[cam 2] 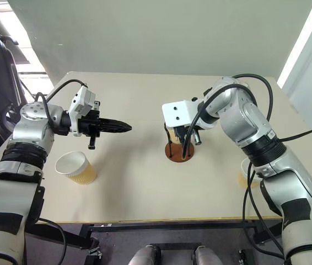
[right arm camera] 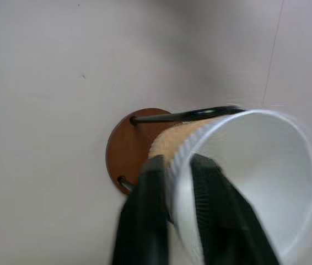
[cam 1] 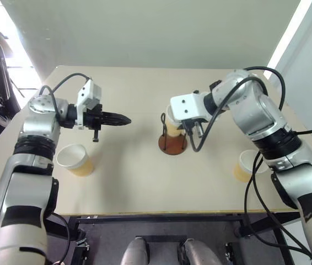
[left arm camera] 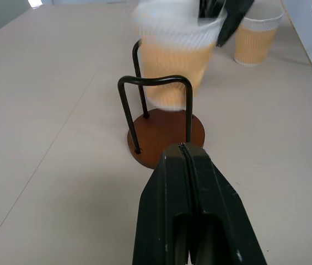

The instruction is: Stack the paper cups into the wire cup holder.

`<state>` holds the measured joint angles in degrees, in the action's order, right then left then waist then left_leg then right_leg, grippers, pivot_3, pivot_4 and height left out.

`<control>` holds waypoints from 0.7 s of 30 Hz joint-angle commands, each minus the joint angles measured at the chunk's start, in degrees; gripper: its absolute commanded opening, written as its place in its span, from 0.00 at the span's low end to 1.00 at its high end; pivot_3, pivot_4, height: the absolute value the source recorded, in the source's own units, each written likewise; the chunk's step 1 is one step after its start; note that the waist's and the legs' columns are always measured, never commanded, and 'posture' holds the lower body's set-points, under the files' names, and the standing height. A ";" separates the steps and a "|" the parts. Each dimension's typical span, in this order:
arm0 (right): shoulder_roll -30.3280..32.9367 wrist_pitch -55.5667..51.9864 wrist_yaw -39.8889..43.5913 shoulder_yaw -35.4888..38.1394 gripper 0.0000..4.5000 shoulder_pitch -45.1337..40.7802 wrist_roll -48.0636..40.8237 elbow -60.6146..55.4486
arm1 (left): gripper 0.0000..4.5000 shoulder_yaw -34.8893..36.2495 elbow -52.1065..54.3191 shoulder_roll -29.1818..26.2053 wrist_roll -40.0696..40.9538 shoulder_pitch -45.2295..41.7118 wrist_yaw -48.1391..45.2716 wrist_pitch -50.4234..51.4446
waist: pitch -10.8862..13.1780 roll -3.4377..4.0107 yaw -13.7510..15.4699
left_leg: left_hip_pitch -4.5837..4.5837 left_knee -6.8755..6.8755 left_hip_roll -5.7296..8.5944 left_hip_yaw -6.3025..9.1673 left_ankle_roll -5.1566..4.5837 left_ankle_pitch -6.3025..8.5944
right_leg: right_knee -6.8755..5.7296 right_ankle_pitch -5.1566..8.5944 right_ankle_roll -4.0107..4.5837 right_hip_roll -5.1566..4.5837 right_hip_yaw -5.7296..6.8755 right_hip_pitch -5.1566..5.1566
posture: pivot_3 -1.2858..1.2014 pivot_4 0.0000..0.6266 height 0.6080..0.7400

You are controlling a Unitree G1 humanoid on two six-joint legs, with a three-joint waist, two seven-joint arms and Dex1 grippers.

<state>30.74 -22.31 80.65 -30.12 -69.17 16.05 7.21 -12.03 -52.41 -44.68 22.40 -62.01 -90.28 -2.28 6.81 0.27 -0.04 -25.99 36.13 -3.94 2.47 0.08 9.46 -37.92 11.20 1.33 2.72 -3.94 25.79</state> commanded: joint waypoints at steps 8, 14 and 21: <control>-3.10 -10.78 -3.33 5.17 0.27 -4.90 -3.67 2.57 | 0.00 -0.01 0.51 -1.64 1.64 0.32 -2.22 -1.46 | 0.00 0.00 0.01 | -0.03 0.00 0.01 -0.01 0.00 0.00 | 0.00 0.00 0.02 0.00 0.00 0.03 | 0.52 0.24 1.00; -1.86 -18.38 -4.93 9.23 0.27 -6.19 -7.53 -1.28 | 0.00 -0.37 1.47 -2.01 1.91 -0.38 -2.22 1.08 | 0.00 -0.01 0.04 | -0.03 -0.03 0.01 -0.01 0.04 0.02 | 0.01 0.09 0.15 0.00 0.00 0.03 | 0.52 0.24 1.00; 2.57 -25.91 -4.73 12.54 0.27 -5.84 -12.74 -9.14 | 0.00 -3.83 3.50 -4.92 2.36 -2.16 -2.22 3.42 | 0.00 -0.01 0.02 | -0.06 -0.10 0.01 -0.02 0.04 0.02 | 0.00 0.11 0.19 0.00 0.01 0.11 | 0.52 0.24 1.00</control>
<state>32.54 -47.32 76.21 -20.03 -73.50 4.77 0.71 -15.77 -51.13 -48.32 23.50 -62.20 -90.43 0.95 6.80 0.26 -0.03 -26.05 36.02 -3.93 2.45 0.12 9.48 -37.92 11.32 1.52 2.72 -3.94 25.89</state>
